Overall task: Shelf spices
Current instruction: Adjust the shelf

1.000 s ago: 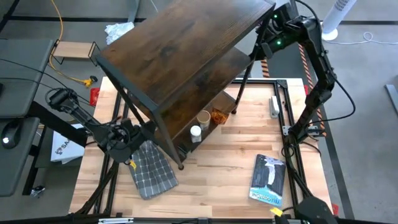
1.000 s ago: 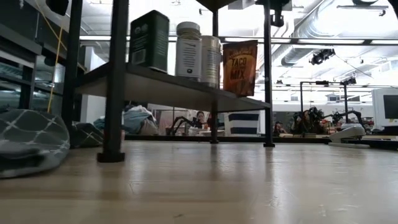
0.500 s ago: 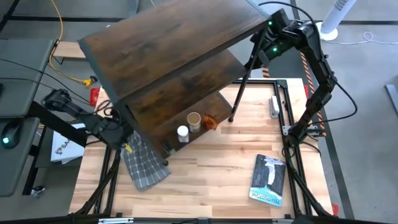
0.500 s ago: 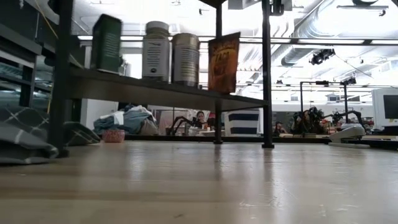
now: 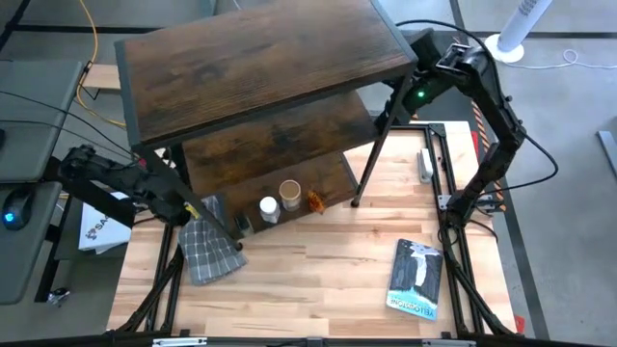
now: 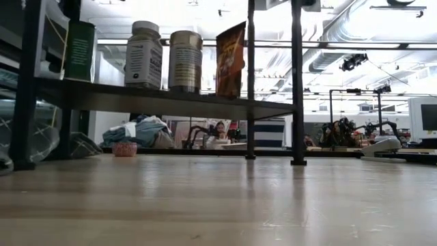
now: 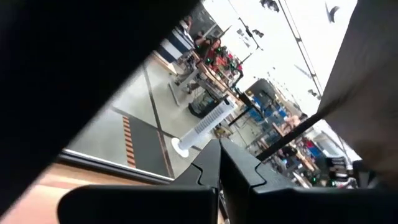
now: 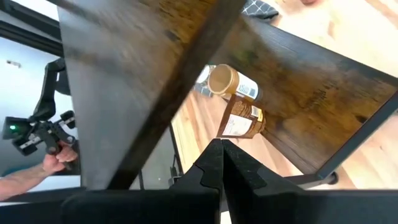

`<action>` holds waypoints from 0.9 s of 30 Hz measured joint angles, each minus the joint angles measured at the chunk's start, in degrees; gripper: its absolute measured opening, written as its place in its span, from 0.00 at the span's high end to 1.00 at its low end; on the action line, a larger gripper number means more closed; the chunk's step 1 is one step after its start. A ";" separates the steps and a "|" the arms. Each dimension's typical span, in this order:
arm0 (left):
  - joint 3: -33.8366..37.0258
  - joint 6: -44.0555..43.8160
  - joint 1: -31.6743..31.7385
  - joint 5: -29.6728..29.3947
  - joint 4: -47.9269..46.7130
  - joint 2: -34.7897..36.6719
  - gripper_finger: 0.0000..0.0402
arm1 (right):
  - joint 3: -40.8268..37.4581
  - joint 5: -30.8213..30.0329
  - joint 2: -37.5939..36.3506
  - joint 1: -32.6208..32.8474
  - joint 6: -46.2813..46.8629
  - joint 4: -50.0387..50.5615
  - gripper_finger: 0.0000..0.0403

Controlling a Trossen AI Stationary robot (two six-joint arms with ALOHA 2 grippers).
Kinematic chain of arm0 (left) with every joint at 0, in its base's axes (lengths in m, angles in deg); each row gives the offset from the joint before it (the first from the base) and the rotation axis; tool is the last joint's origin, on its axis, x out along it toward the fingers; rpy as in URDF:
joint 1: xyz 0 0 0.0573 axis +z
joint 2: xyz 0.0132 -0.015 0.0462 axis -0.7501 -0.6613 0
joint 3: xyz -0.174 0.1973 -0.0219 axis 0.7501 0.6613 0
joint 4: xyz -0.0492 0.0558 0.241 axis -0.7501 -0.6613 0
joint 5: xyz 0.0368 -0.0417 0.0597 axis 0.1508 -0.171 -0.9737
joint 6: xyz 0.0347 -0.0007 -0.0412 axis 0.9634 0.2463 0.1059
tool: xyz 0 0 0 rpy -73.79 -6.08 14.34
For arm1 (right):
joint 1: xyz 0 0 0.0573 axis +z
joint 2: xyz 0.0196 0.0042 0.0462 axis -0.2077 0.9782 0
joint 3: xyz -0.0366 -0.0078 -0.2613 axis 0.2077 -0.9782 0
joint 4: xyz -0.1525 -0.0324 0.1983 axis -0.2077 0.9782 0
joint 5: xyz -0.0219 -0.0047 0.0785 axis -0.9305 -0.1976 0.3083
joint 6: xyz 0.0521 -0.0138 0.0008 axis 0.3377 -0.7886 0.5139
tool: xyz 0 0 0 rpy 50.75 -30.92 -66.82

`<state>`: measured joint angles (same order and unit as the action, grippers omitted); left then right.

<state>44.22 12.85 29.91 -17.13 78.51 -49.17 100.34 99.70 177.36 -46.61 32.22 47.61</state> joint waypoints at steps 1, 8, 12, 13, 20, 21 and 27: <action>0.00 -0.44 0.92 1.67 -0.44 -0.19 1.00 | 0.00 -0.55 -0.46 0.52 0.81 0.04 1.00; -0.02 -3.80 7.69 11.64 -1.12 -2.66 1.00 | 0.00 -7.33 -3.81 5.71 6.68 0.07 1.00; -0.09 -4.62 11.85 17.53 -0.94 -3.93 1.00 | 0.00 -11.38 -5.73 9.26 9.45 0.09 1.00; -0.09 -4.65 12.78 19.04 -0.97 -4.30 1.00 | 0.00 -12.34 -6.18 10.13 10.23 0.09 1.00; 0.02 -6.25 18.24 26.48 -0.94 -6.87 1.00 | 0.02 -18.62 -7.97 16.05 14.55 0.08 1.00; 0.02 -6.24 18.73 27.60 -0.89 -7.28 1.00 | 0.02 -19.91 -8.20 16.84 14.98 0.04 1.00; 0.02 -3.92 19.94 32.73 -1.68 -7.28 1.00 | 0.02 -26.64 -8.90 18.47 15.77 -0.08 1.00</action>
<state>44.24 8.93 49.85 15.60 76.83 -56.46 100.36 73.06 168.46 -28.14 47.99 47.54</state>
